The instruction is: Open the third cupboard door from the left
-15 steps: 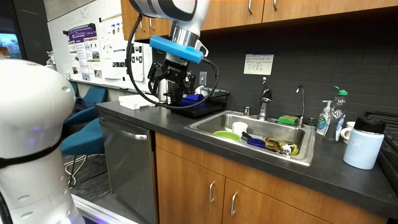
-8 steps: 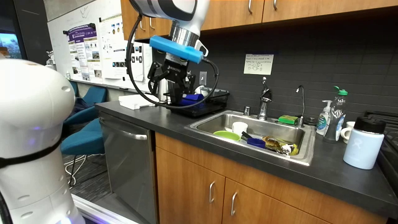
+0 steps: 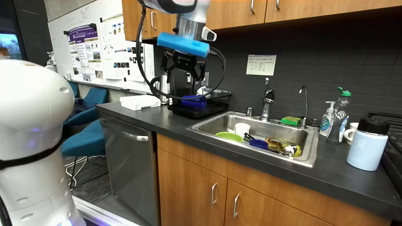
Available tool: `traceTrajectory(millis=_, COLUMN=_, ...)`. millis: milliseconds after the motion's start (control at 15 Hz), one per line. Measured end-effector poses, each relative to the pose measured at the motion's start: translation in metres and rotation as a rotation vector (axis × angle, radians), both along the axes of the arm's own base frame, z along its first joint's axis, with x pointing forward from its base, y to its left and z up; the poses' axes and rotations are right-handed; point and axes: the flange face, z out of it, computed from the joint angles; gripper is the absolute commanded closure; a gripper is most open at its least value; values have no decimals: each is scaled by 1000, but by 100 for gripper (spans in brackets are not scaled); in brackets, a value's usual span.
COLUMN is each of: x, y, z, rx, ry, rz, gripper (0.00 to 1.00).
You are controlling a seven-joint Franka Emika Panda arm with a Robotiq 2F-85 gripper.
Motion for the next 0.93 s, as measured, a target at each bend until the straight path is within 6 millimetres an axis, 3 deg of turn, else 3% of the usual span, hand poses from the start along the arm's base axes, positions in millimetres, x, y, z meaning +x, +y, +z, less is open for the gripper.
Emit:
traceTrajectory(millis=467, x=12, y=-18, z=66, rx=-133, ry=-367, rz=14, gripper=0)
traceTrajectory(millis=933, x=23, y=5, z=127, rx=-170, ry=-741, rz=-61, gripper=0)
